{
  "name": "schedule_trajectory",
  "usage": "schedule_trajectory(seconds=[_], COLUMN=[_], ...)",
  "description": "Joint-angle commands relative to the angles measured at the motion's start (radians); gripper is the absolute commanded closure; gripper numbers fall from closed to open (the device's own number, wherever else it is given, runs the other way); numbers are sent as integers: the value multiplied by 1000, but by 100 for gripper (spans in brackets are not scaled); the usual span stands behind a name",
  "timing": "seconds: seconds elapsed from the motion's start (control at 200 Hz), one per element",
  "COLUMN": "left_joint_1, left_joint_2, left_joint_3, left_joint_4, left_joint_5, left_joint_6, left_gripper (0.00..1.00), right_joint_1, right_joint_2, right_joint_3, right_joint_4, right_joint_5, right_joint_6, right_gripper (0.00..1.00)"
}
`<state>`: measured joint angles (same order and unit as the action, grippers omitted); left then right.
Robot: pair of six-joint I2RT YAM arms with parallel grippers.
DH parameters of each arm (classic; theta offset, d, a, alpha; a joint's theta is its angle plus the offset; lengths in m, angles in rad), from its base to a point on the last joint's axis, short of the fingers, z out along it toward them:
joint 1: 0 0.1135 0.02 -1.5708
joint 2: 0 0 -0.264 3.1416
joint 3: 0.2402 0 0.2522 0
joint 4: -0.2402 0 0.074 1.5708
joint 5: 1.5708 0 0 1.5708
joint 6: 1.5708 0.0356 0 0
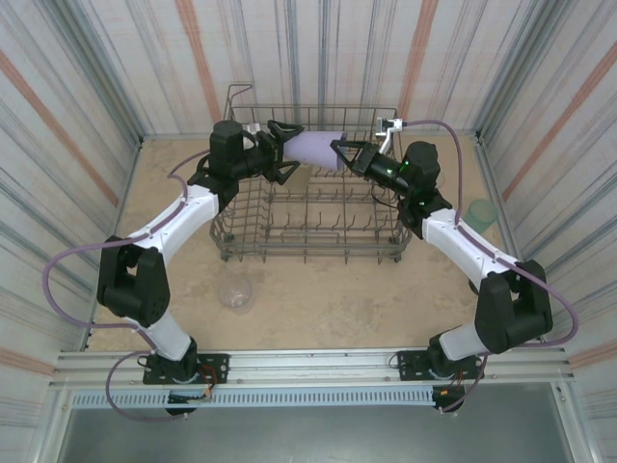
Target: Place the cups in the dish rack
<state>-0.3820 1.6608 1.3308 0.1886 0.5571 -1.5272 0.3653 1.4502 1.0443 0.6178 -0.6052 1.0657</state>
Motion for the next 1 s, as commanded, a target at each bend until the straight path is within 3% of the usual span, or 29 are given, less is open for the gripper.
schedule_trajectory(seconds=[0.0,0.551,0.646,0.786,0.872,0.952,0.997], left_joint_1=[-9,-21,-21,-16,-14,-9,-7], left_joint_2=[-26,12,22,33,36,43,47], left_joint_3=[-16,-10,19,87,117,145,162], left_joint_4=[42,109,74,3,-20,-47,-60], left_joint_5=[-4,-2,4,8,-1,-9,-13], left_joint_6=[-17,-28,6,78,103,127,142], left_gripper=[8,70,81,87,89,90,91], right_joint_1=[8,24,22,14,11,8,6], right_joint_2=[10,30,15,-19,-47,-78,-97], right_joint_3=[20,13,14,13,7,2,0], right_joint_4=[63,75,42,-16,-66,-121,-158], right_joint_5=[17,35,44,44,53,71,79], right_joint_6=[10,17,5,-23,-46,-73,-89], right_gripper=[100,100,87,68,49,24,17])
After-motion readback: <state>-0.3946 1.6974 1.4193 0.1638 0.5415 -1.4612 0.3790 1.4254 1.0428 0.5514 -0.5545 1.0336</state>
